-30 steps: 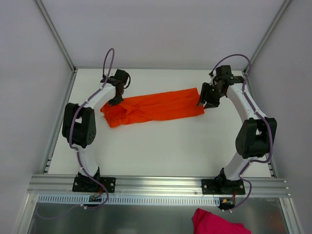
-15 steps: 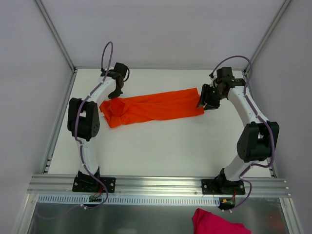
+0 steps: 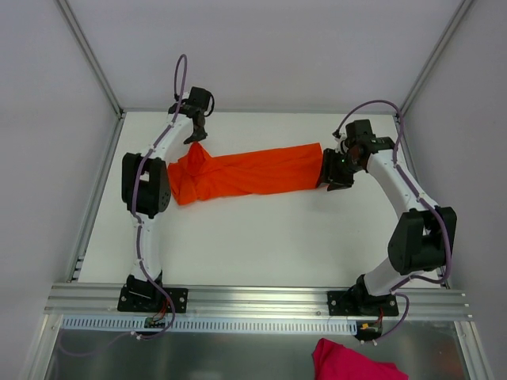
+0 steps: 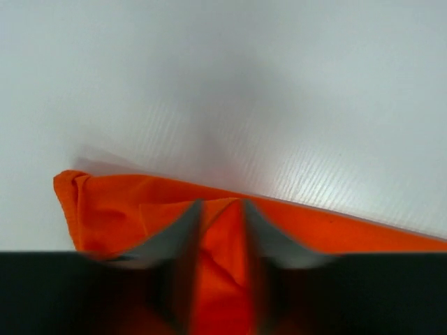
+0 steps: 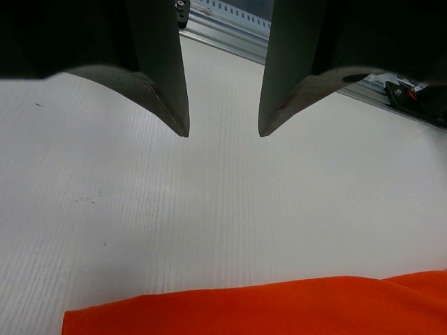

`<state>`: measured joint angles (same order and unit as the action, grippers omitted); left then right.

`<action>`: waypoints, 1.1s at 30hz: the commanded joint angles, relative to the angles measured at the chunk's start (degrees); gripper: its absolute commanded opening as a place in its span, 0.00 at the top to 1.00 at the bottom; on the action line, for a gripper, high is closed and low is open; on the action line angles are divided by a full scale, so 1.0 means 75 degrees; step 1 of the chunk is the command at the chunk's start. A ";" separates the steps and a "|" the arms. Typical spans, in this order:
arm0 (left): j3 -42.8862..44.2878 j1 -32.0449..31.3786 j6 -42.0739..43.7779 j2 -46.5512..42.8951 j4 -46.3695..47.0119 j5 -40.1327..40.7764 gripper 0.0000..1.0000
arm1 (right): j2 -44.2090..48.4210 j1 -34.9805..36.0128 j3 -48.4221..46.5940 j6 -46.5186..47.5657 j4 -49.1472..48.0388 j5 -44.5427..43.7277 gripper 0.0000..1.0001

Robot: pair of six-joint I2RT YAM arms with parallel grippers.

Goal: Fold and stack the t-shirts
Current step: Fold the other side of the tshirt into a rectangle

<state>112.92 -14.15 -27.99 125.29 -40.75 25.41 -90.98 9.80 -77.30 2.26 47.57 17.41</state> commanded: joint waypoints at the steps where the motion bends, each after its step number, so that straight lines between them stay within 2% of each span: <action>1: 0.0529 0.0071 0.0147 0.0263 -0.0073 -0.0189 0.53 | 0.0528 0.0064 0.0052 0.0202 0.0266 -0.0047 0.52; 2: 0.0425 0.0071 0.0123 0.0251 -0.0086 -0.0189 0.30 | 0.0564 0.0052 0.0041 0.0225 0.0278 -0.0071 0.52; 3: 0.0343 0.0071 0.0111 0.0239 -0.0086 -0.0212 0.03 | 0.0599 0.0052 0.0041 0.0249 0.0290 -0.0094 0.52; 4: 0.0261 0.0082 0.0122 0.0216 -0.0097 -0.0212 0.01 | 0.0611 0.0052 0.0041 0.0238 0.0290 -0.0083 0.52; 9: -0.0044 0.0082 -0.0215 -0.0157 -0.0799 -0.0142 0.01 | 0.0553 0.0076 -0.0018 0.0202 0.0278 0.0034 0.52; 11: -0.0628 0.0024 -0.0486 -0.0509 -0.1209 -0.0084 0.01 | 0.0518 0.0087 -0.0076 0.0191 0.0231 0.0058 0.52; 15: -0.2584 -0.0023 -0.1258 -0.2076 -0.1047 -0.0492 0.01 | 0.0447 0.0134 -0.0100 0.0144 0.0149 0.0104 0.52; 16: -0.3284 -0.0070 -0.1353 -0.2255 -0.1035 -0.0609 0.01 | 0.0435 0.0158 -0.0100 0.0132 0.0115 0.0105 0.52; 20: -0.4752 -0.0316 -0.1775 -0.3145 -0.0884 -0.0751 0.01 | 0.0318 0.0193 -0.0112 0.0097 0.0009 0.0209 0.52; 27: -0.5458 -0.0831 -0.1741 -0.4166 -0.0507 -0.1021 0.01 | 0.0072 0.0427 -0.0311 0.0109 0.0009 0.0269 0.53; 33: -0.5599 -0.0914 -0.1695 -0.4027 -0.0368 -0.0717 0.04 | 0.0130 0.0509 -0.0381 0.0144 0.0020 0.0280 0.52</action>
<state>72.12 -21.06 -39.94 95.77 -44.77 18.39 -90.70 13.06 -77.65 2.98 48.18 18.52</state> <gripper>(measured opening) 0.967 0.477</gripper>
